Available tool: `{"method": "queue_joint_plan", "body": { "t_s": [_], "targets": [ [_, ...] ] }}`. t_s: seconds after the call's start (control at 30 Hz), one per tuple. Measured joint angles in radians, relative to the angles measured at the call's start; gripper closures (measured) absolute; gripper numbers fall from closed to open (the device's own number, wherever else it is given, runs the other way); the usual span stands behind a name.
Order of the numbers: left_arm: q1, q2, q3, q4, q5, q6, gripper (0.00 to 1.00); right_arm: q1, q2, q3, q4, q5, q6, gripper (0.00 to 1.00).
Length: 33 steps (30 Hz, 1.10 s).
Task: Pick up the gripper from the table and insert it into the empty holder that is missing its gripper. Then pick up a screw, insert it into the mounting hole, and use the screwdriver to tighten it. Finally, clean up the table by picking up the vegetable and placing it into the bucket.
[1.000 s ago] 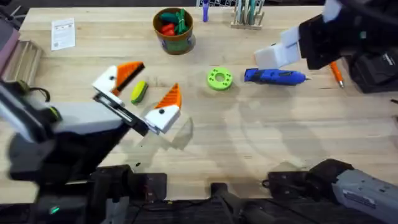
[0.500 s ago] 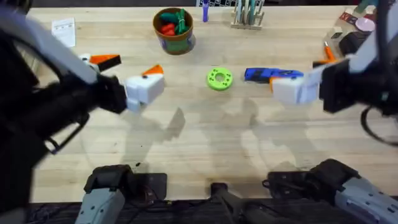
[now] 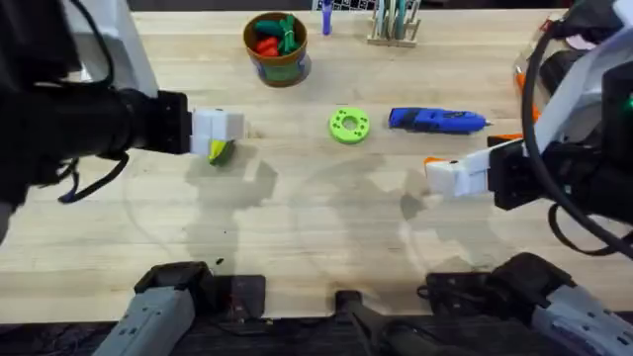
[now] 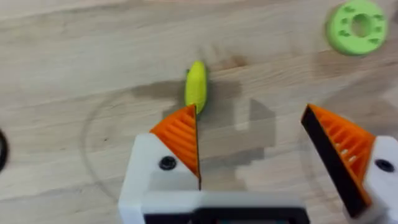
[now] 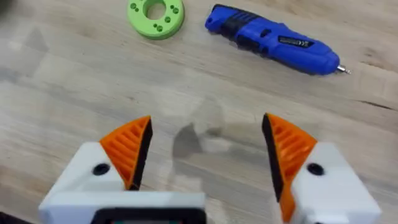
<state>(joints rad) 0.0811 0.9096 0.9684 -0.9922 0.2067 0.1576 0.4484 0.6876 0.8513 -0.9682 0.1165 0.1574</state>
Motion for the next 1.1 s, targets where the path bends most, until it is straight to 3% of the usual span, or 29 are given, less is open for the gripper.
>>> {"method": "queue_joint_plan", "body": {
  "t_s": [0.27,0.47,0.7,1.1],
  "targets": [
    [0.0,0.217,0.018,0.006,-0.113,0.012,0.015,0.0,0.0,0.0,0.001,0.0,0.0,0.01],
    [-0.009,0.416,0.09,-0.002,-0.143,0.04,0.015,0.0,0.0,0.0,0.001,0.0,0.0,0.01],
    [-0.01,0.623,0.098,0.031,-0.178,0.068,0.015,0.0,0.0,0.0,0.002,0.002,0.0,0.01],
    [-0.02,0.763,0.098,0.074,-0.205,0.097,0.016,0.0,0.0,0.0,0.003,0.003,0.0,0.009]
  ]
}}
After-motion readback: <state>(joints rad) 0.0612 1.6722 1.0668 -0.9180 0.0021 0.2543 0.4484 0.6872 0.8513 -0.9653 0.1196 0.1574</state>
